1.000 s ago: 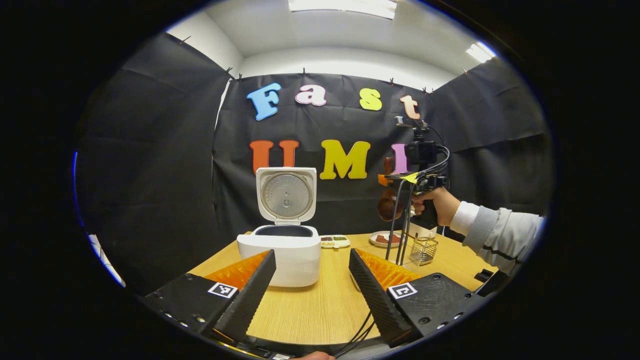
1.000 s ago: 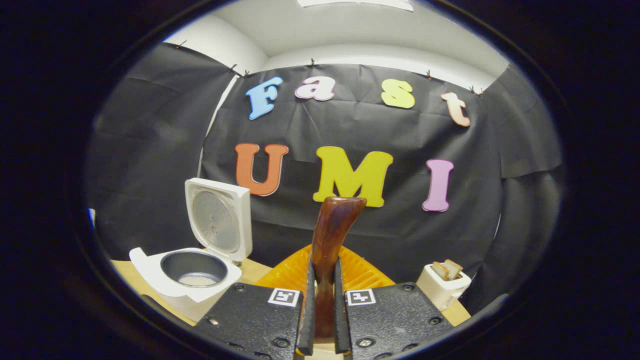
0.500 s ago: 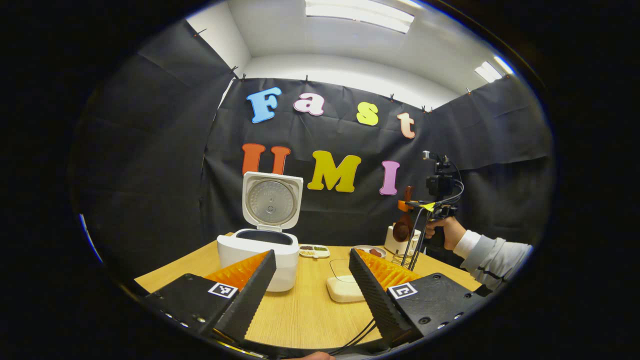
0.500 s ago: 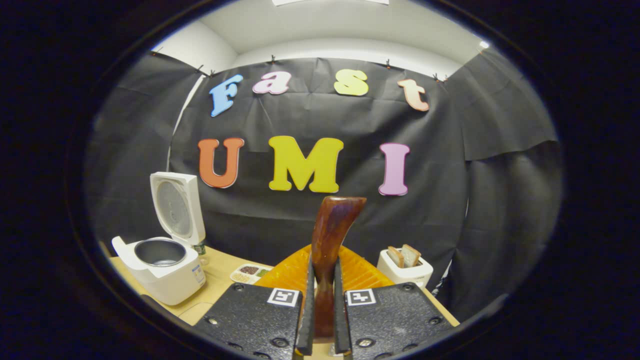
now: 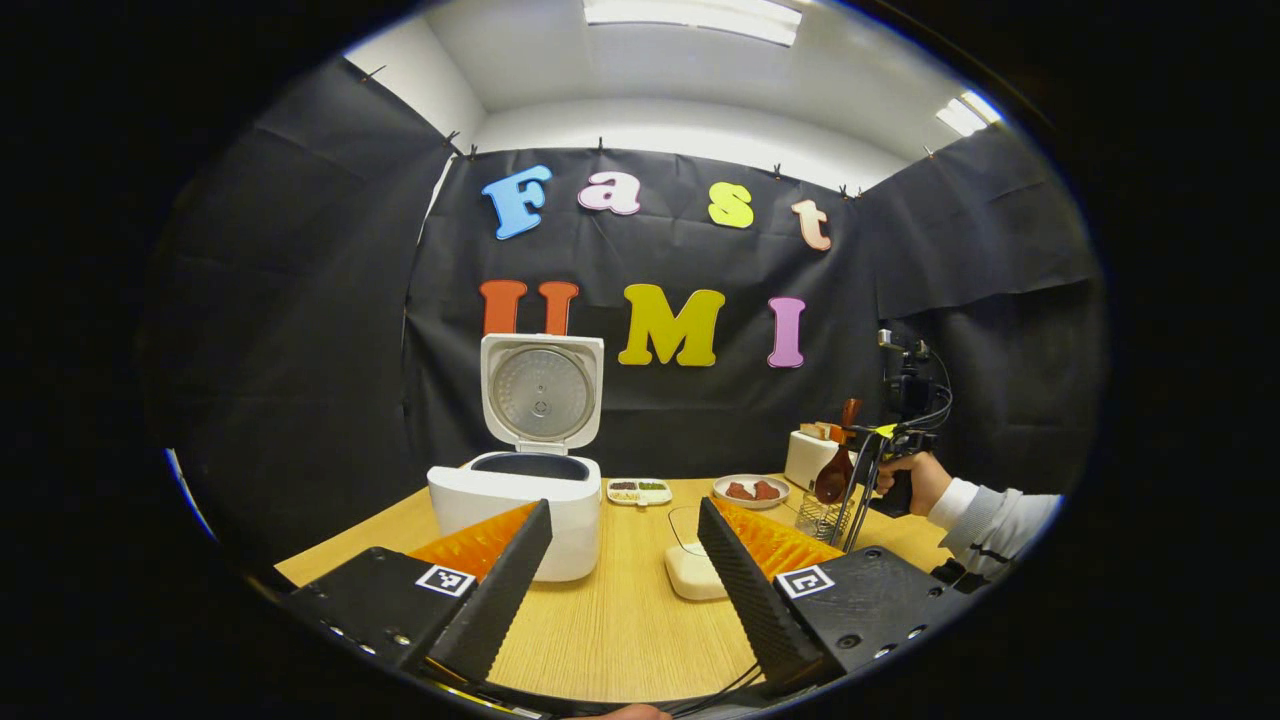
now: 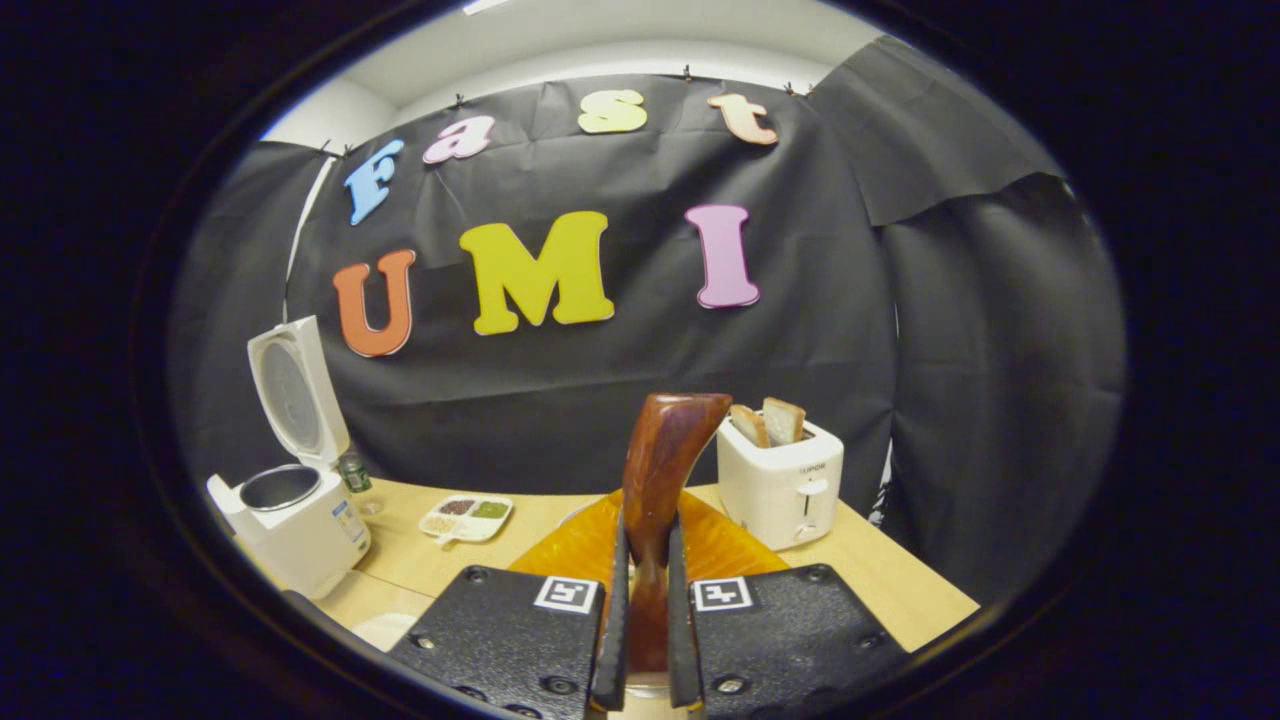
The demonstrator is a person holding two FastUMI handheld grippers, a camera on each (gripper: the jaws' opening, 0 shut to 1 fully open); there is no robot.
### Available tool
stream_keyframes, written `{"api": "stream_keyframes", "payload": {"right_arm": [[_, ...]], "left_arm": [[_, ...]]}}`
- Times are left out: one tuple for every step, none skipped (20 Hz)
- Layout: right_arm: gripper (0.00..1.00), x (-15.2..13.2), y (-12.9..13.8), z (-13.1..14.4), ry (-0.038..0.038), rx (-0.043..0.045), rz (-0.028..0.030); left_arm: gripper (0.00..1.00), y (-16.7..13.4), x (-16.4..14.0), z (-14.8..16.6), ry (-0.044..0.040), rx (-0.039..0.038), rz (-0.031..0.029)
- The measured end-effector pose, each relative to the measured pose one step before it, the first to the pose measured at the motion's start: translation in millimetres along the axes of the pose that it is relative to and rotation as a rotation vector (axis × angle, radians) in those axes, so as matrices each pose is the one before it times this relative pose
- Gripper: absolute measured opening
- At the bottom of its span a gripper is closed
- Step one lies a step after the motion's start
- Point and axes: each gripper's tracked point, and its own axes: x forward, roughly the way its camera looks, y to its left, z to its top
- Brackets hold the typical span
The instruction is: Close the left gripper, press the button to open the rice cooker; take a wooden spoon from the chopstick holder with the right hand, scoop a spoonful of rice and pour it into the rice cooker, then put the wooden spoon back into the chopstick holder.
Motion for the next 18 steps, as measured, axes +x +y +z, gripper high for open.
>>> {"api": "stream_keyframes", "payload": {"right_arm": [[0.22,1.23,-0.73,-5.77,0.01003,0.01758,0.01306],[0.22,0.27,0.69,-3.73,0.00827,0.02506,0.02044],[0.22,-4.32,-1.52,-3.93,0.0073,0.02759,0.01799],[0.23,-1.55,-0.08,-0.44,-0.00276,0.02159,0.01024],[0.24,0.11,-5.88,5.87,-0.02738,0.00906,-0.01639],[0.49,-2.63,-9.24,8.51,-0.03205,-0.00813,-0.03672],[0.74,-1.62,-8.69,4.3,-0.03158,-0.01382,-0.03621],[0.99,-8.33,-3.63,7.87,-0.02205,-0.01462,-0.02614],[1.0,-4.29,0.03,2.31,-0.01468,-0.00867,-0.00936],[0.96,-5.31,-1.0,5.08,-0.01387,0.00038,-0.01575],[0.96,-5.68,-2.12,1.5,-0.00276,-0.00799,-0.01724],[1.0,-6.53,-1.1,0.72,0.00502,-0.01256,-0.01523],[1.0,-6.85,8.17,0.99,0.00139,-0.00615,0.00446],[1.0,-11.12,5.17,3.63,-0.00077,-0.00046,0.01136],[1.0,-9.81,4.97,2.91,-0.01109,0.00396,0.00956],[1.0,-10.79,4.53,6.41,-0.01794,-0.00031,0.0069],[0.96,-12.57,-1.7,4.18,-0.01365,-0.00948,-0.00259],[1.0,-10.05,1.57,1.82,-0.00467,-0.01427,0.00185]], "left_arm": [[0.94,-2.91,2.71,-3.44,0.00681,-0.00532,-0.00122],[0.94,-4.67,3.09,-1.96,0.00443,-0.00016,-0.00437],[0.94,-1.82,3.56,-2.87,0.00524,0.00438,0.00019],[0.94,0.05,2.99,-3.03,0.00582,0.00528,0.00574],[0.94,0.2,3.76,-2.64,0.00524,0.00388,0.00825],[0.94,0.66,5.14,-4.09,0.00671,-0.00023,0.00882],[0.94,0.21,3.86,-4.8,0.01005,-0.00317,0.00646],[0.94,-2.36,4.89,-5.6,0.0149,-0.00031,0.00158],[0.94,-1.24,3.25,-5.12,0.01262,0.00453,0.00177],[0.94,0.1,2.35,-4.86,0.00811,0.00594,0.00561],[0.94,-2.18,2.26,-1.38,0.00295,0.00954,-0.00185],[0.94,-1.46,2.11,-0.41,0.00569,0.00697,-0.00056],[0.94,0.18,3.38,-0.51,0.00401,0.0056,0.00422],[0.94,1.1,2.12,0.66,0.00081,0.00357,0.00509],[0.94,1.51,1.37,1.6,-0.00133,0.00586,0.00388],[0.94,2.06,2.22,2.27,-0.00123,0.0053,0.00628],[0.94,2.28,1.82,3.47,-0.00148,0.00145,0.00258],[0.94,2.09,1.24,3.64,-0.0026,-0.00056,0.003]]}}
